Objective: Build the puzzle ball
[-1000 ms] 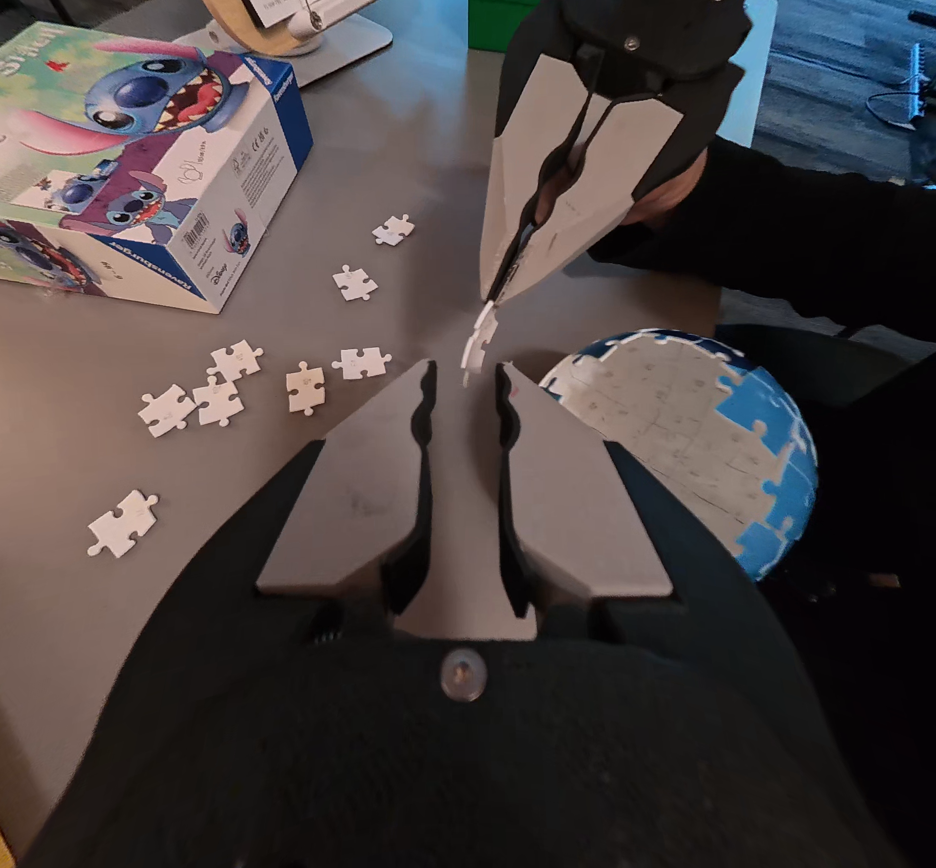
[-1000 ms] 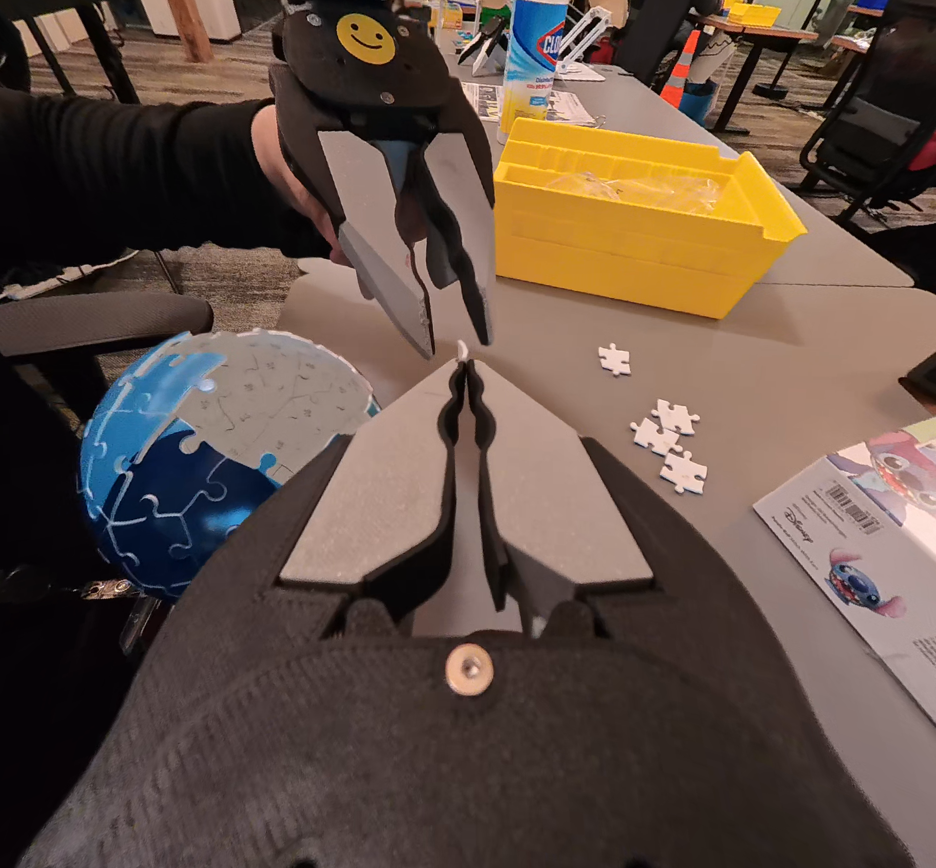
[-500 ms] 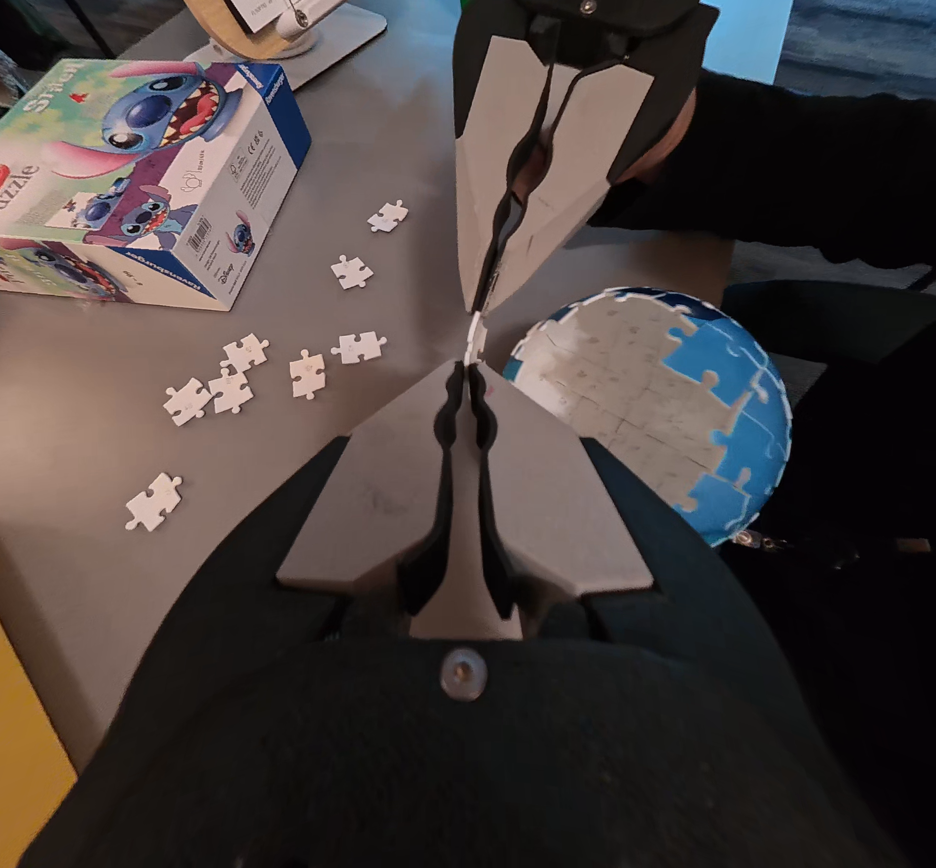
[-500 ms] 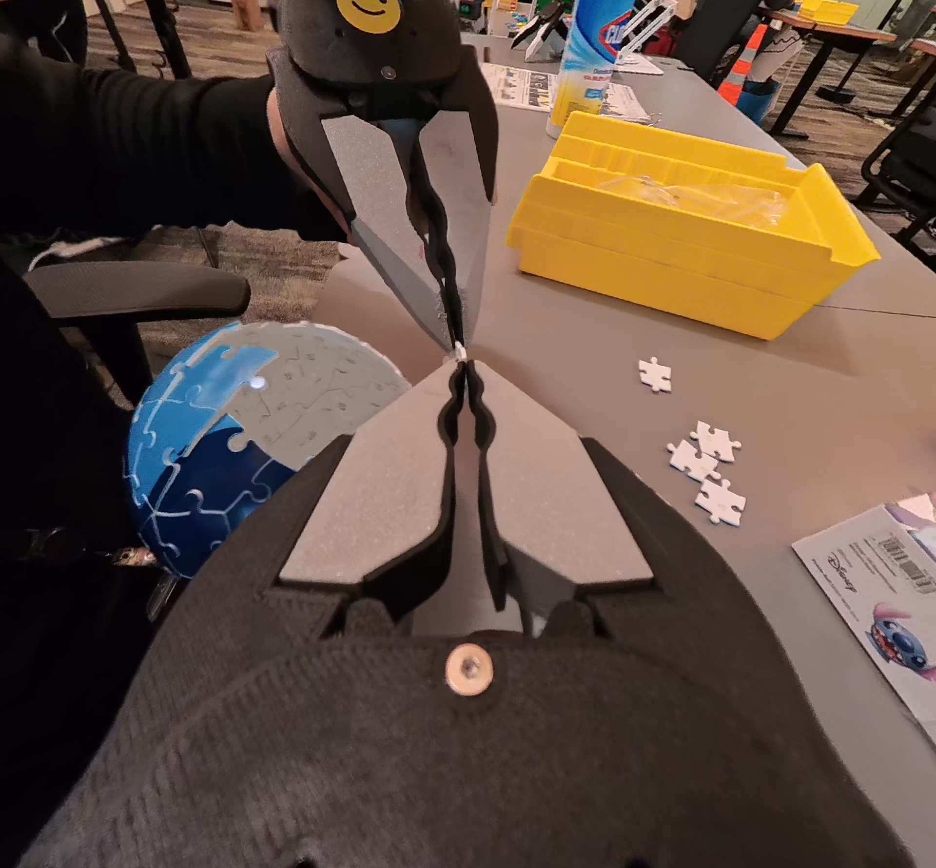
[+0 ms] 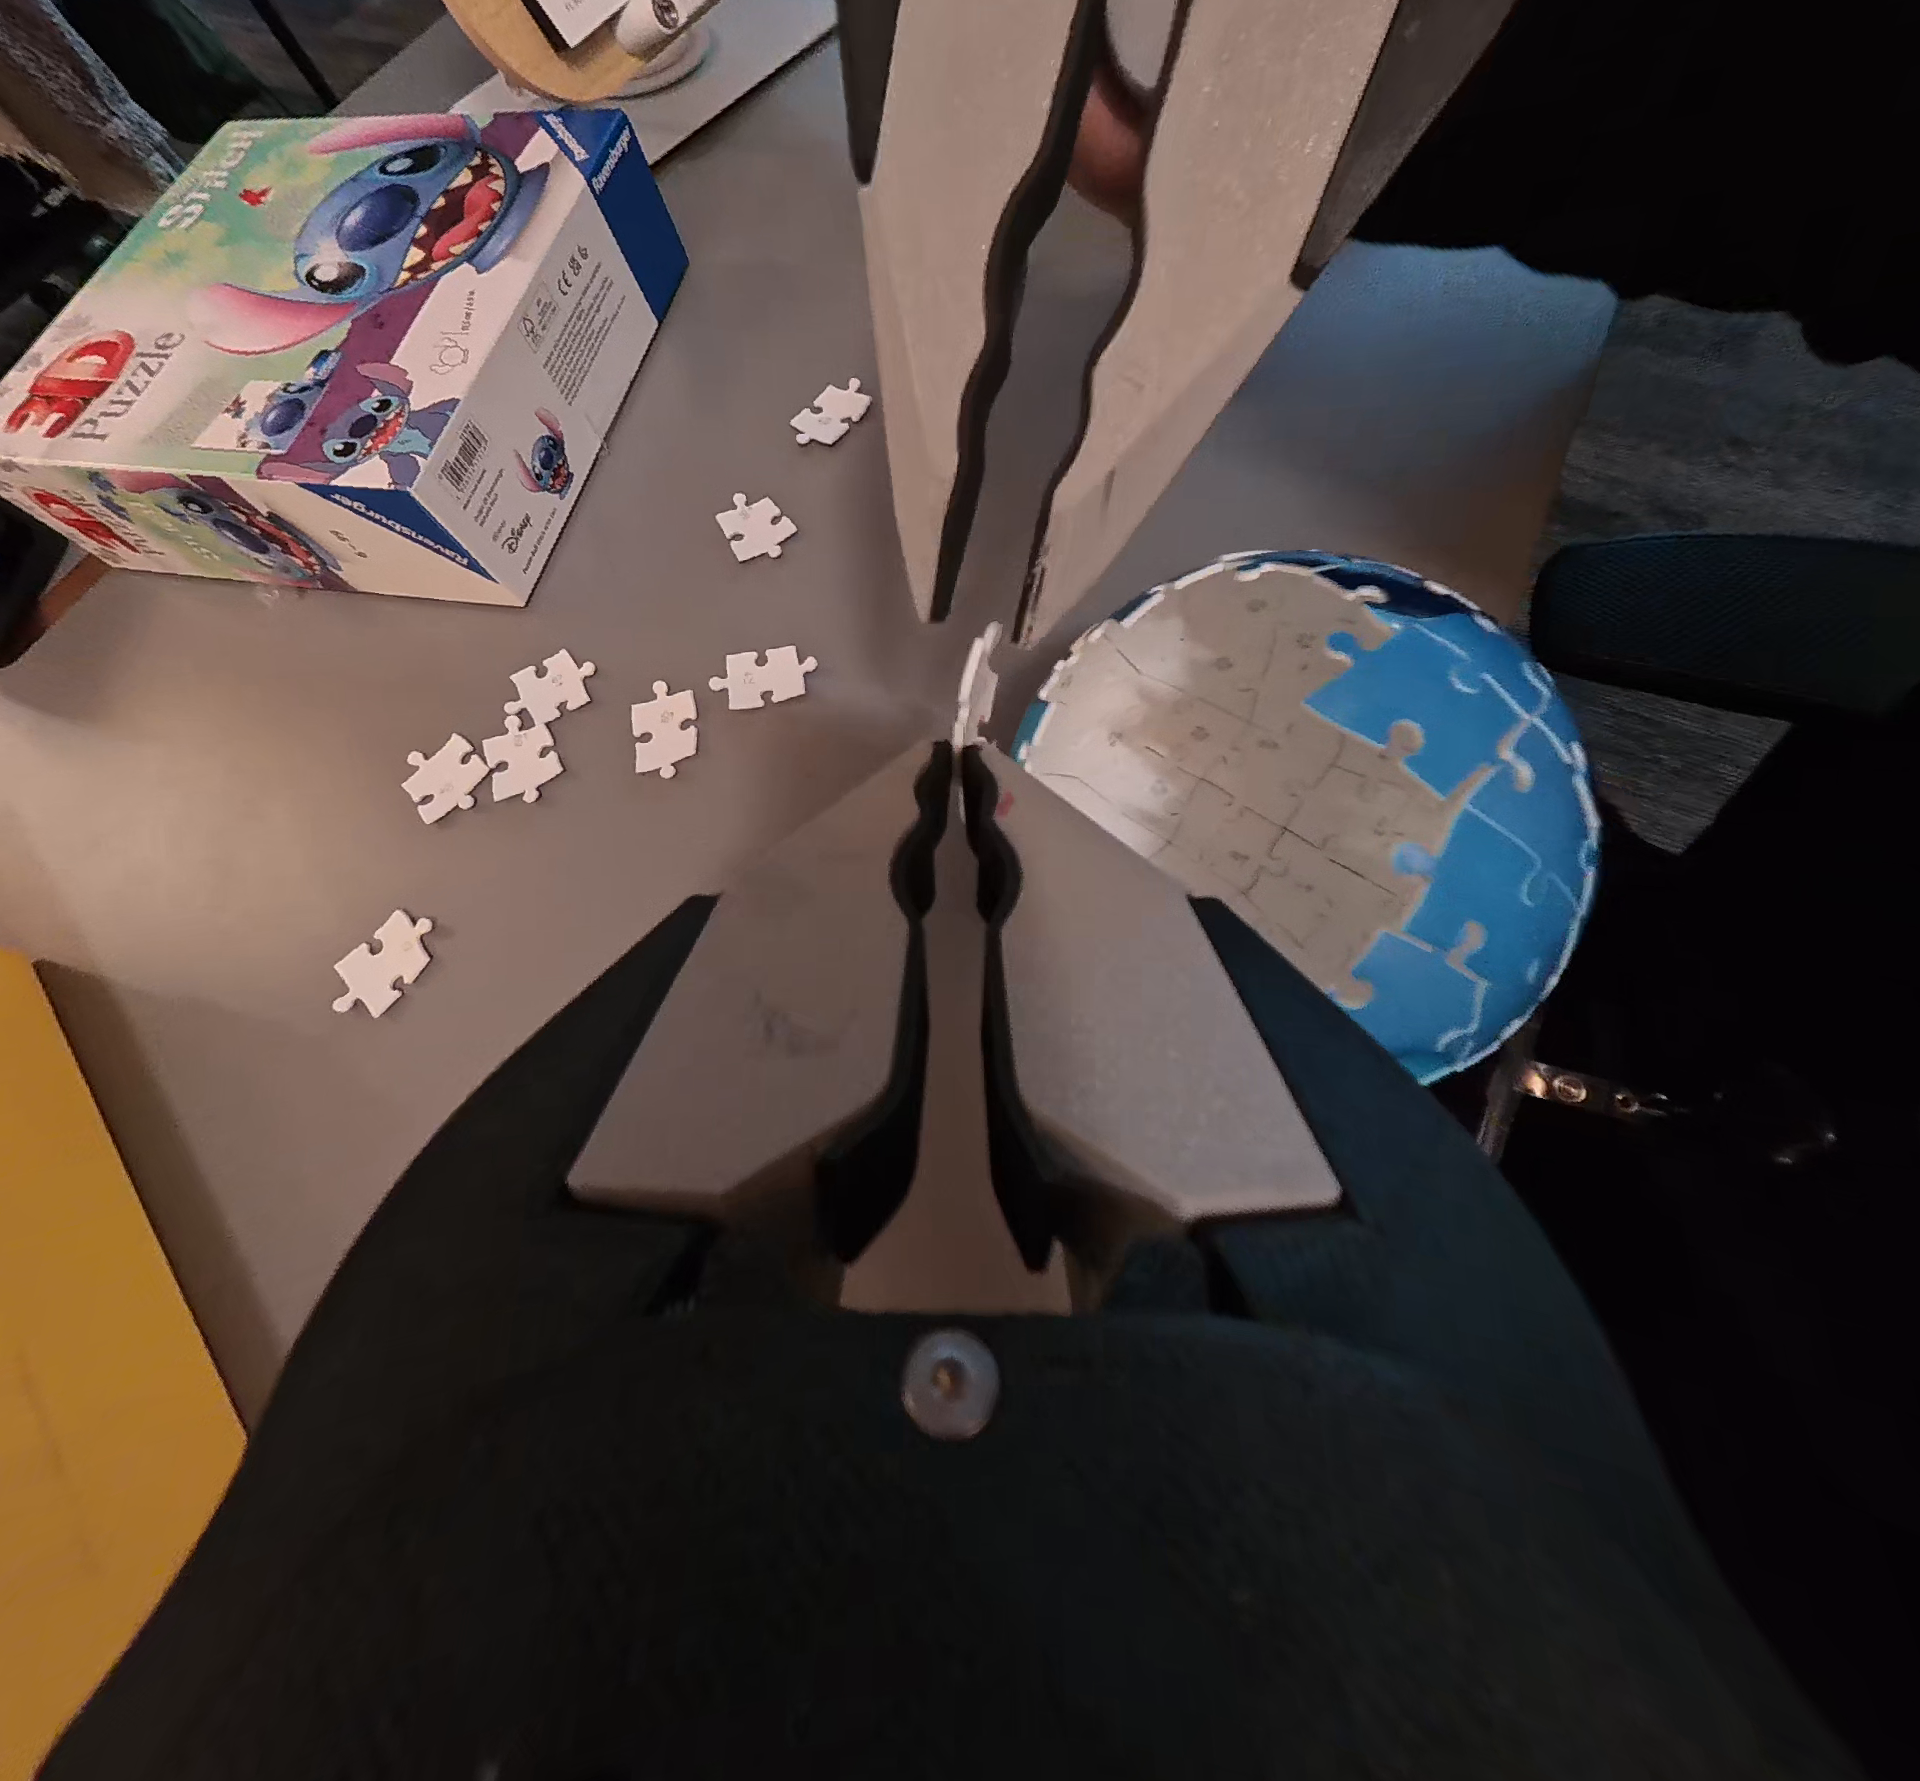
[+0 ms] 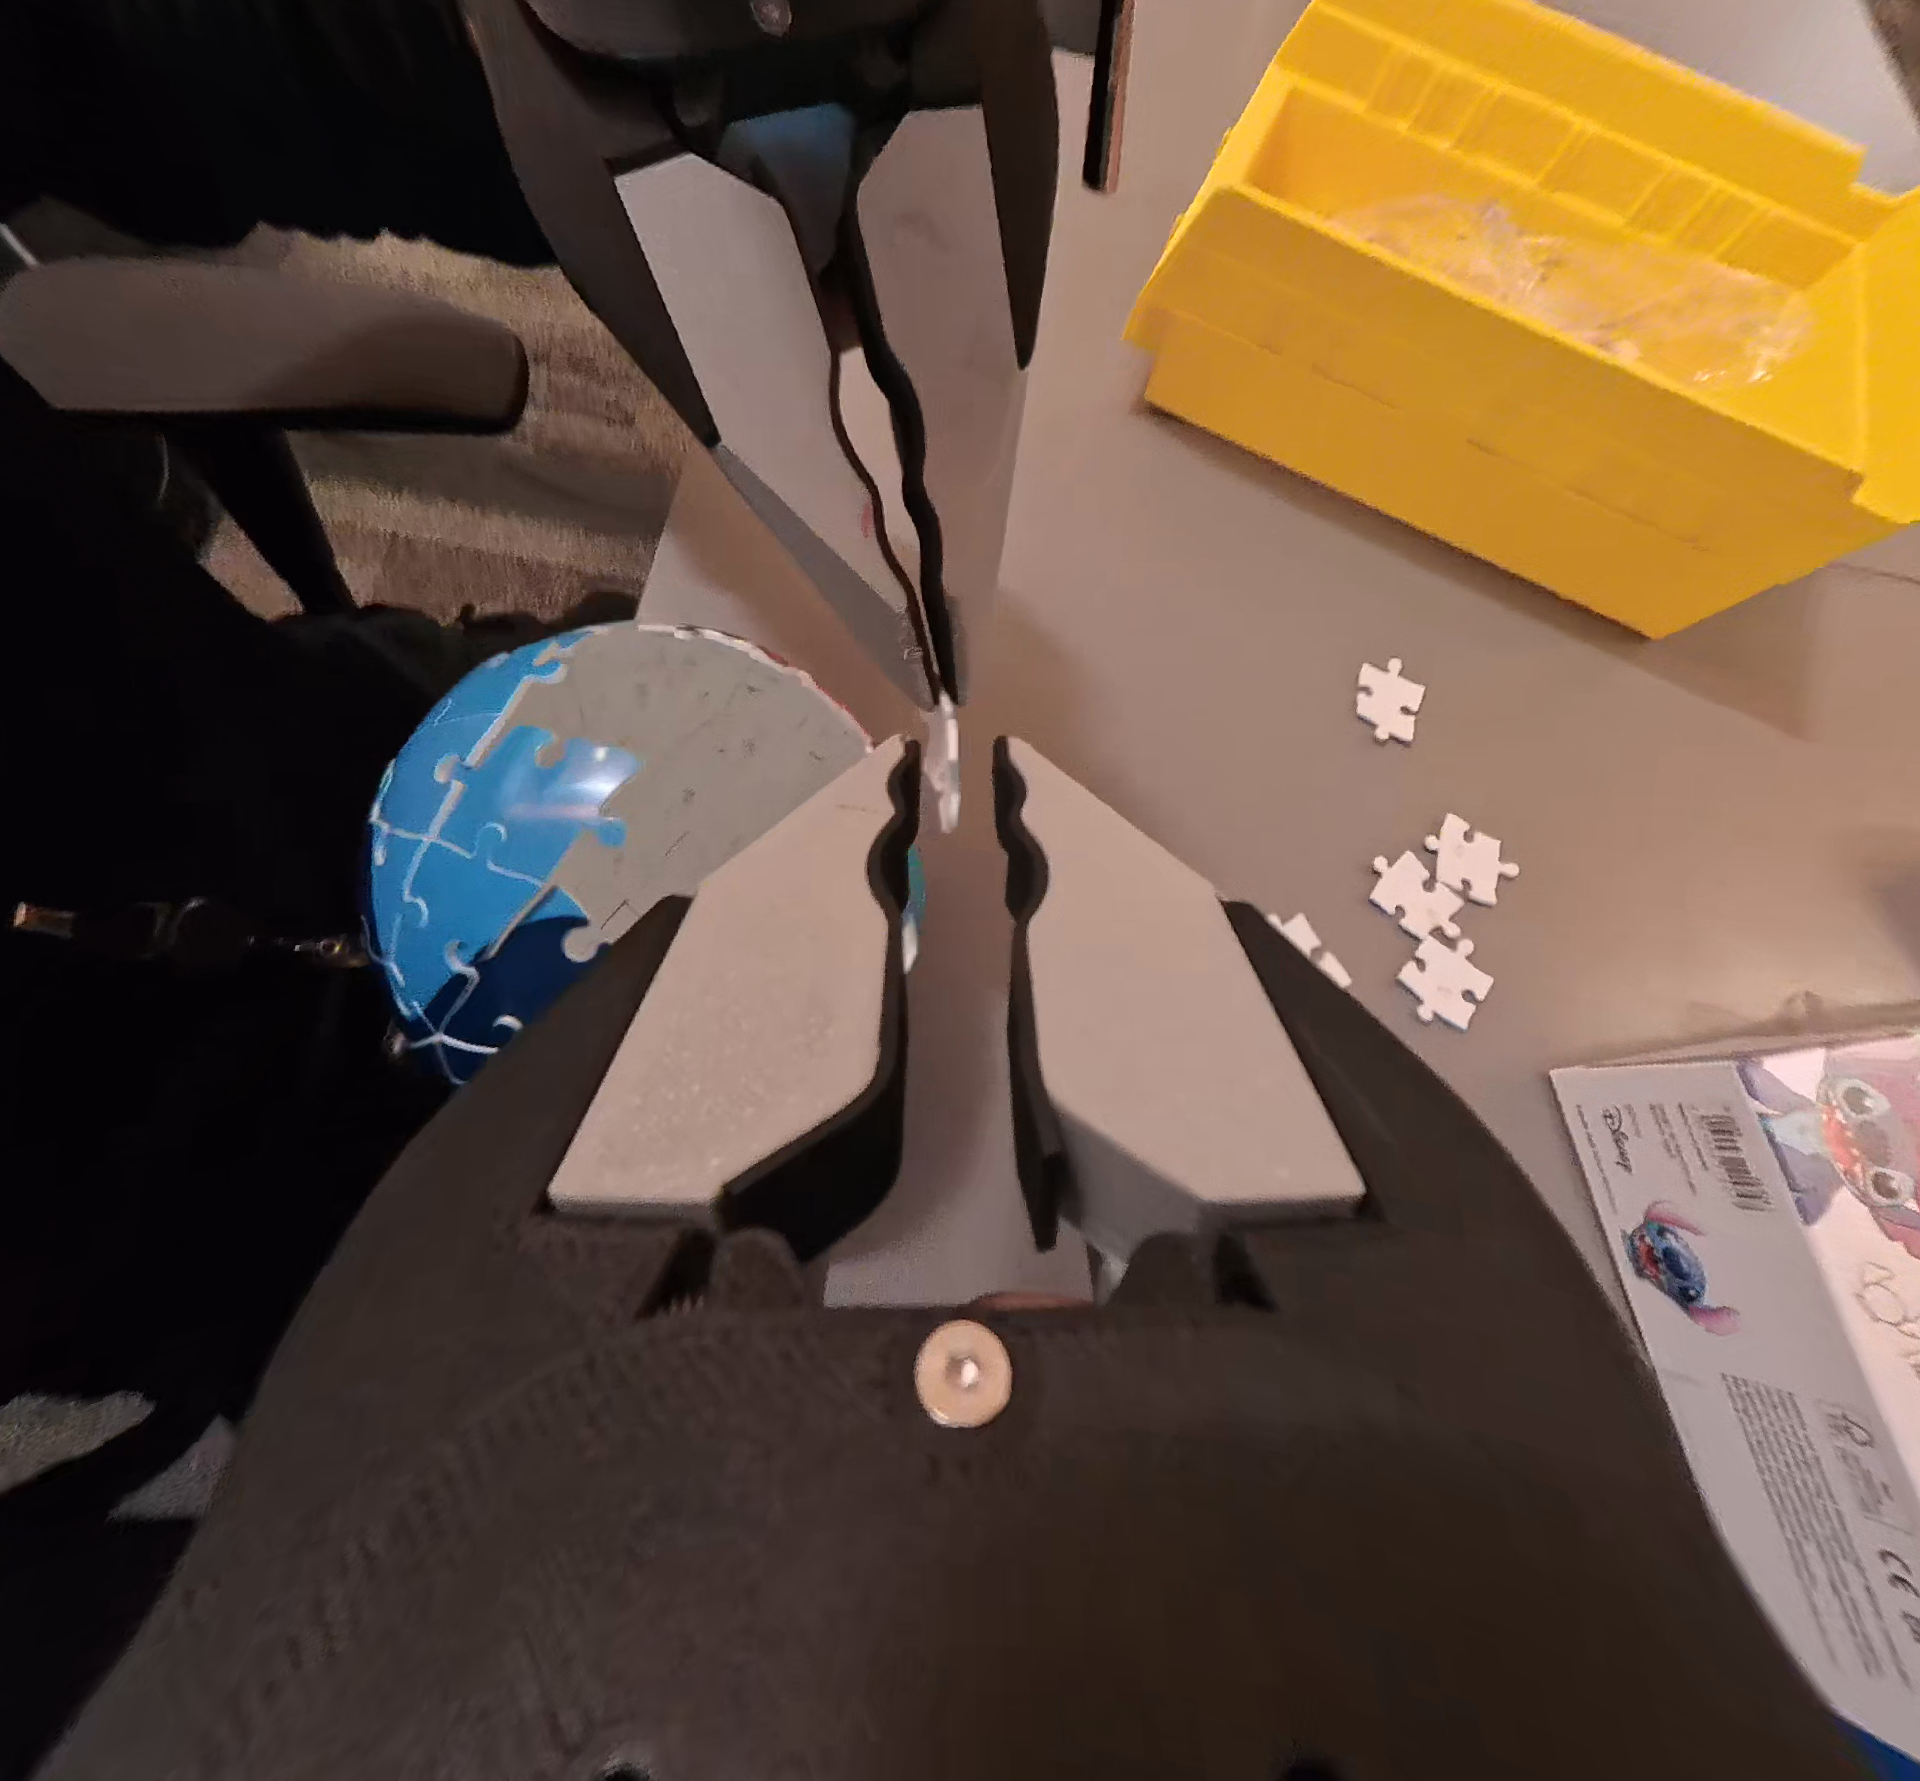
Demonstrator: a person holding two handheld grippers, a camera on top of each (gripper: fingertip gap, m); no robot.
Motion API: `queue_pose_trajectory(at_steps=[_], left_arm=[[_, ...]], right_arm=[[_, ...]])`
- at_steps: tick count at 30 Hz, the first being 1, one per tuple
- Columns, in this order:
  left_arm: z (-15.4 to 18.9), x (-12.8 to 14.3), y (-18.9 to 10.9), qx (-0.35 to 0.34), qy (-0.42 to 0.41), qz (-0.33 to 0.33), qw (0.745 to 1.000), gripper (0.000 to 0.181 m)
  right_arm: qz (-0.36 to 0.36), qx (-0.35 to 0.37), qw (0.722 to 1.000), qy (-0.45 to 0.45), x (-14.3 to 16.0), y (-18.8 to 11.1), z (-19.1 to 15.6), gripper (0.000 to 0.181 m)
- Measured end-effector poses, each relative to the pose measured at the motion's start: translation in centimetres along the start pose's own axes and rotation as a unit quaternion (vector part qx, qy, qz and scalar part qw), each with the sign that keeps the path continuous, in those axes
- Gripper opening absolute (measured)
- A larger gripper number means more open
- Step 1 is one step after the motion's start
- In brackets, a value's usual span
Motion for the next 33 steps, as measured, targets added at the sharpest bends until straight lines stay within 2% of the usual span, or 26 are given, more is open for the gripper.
queue_pose_trajectory(at_steps=[5,14,20,22,28,33], left_arm=[[0.5,-0.2,-0.3,-0.013,0.019,0.011,1.0,0.0],[0.8,0.0,-0.6,-0.015,0.013,0.027,0.999,0.0],[1.1,0.3,-2.2,-0.029,-0.009,0.057,0.998,0.033],[1.4,0.9,-2.8,-0.026,-0.017,0.058,0.998,0.048],[2.8,3.2,-3.9,-0.001,-0.034,0.058,0.998,0.079],[3.4,4.8,-3.5,0.005,-0.035,0.054,0.998,0.09]], right_arm=[[-0.08,-0.006,0.997,-0.007,-0.6,0.6,-0.3,0.004],[-0.124,0.02,0.991,-0.043,-1.2,1.1,-1.1,0.0],[-0.142,0.033,0.987,-0.06,-1.5,0.8,-1.6,0.0],[-0.146,0.032,0.987,-0.066,-1.3,0.8,-1.7,0.0],[-0.117,0.028,0.99,-0.077,-1.3,0.3,-2.2,0.0],[-0.106,0.011,0.991,-0.083,-1.3,0.3,-2.6,0.0]])
Point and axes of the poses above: each gripper's, where its closed fingertips meet, y out along the fingers, x out of its underside, z = x × y across the jaws, the point moved 7 cm from there along -y, back along the fingers, and after that the axes turned 2 degrees about -y, right-handed, at the moved point
